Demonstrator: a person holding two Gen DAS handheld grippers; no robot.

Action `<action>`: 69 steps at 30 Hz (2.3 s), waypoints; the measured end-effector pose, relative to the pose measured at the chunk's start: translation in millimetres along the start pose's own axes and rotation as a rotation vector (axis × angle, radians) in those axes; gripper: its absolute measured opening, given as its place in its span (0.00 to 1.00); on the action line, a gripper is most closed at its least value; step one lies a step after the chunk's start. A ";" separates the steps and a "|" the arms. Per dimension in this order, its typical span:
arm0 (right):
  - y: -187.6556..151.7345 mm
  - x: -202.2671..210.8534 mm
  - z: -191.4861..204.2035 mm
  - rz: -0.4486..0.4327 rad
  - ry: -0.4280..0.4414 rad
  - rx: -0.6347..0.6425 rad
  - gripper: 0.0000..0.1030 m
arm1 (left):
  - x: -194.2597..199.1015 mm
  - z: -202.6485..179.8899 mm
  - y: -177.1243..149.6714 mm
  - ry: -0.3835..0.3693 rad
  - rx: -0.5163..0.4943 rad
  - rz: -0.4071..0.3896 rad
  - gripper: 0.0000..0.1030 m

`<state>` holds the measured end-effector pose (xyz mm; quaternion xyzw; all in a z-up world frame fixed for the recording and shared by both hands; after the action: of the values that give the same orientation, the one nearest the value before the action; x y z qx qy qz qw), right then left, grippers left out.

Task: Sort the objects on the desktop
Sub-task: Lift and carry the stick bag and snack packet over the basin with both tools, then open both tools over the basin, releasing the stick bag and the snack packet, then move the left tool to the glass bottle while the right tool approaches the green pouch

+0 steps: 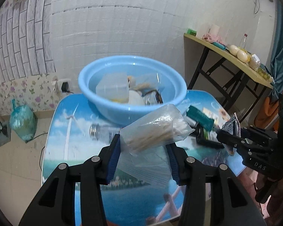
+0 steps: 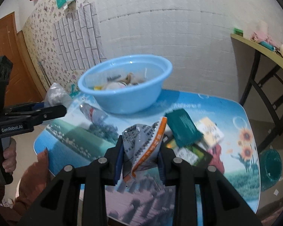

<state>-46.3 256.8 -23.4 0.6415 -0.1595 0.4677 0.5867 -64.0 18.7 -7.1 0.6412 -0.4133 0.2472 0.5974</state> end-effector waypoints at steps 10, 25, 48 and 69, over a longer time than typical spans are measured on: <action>39.5 -9.7 3.9 -0.050 0.036 0.023 0.29 | -19.8 0.6 36.8 -0.008 -0.031 0.002 0.44; 86.2 -43.4 -5.0 -0.067 0.069 0.023 0.29 | -60.2 -2.7 82.7 -0.037 -0.076 0.011 0.45; 110.3 -83.5 8.9 -0.019 0.083 0.061 0.44 | -49.4 28.6 68.8 0.012 -0.026 -0.018 0.75; 26.9 -50.2 -9.9 0.067 0.009 -0.019 0.47 | -53.9 49.6 1.6 0.040 0.083 0.115 0.88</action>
<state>-96.3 241.5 -48.0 0.6282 -0.1829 0.4884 0.5774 -103.0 -16.7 -58.0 0.6356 -0.4267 0.3111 0.5632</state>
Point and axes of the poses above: each gripper's, at about its wrist camera, not at the fingertips, and x roughly against the way its jaws point, z to its left, y to its top, the point moved 1 cm from there along -x, roughly the way its jaws point, and after that the axes turned 11 degrees about z, right-handed, at the moved point
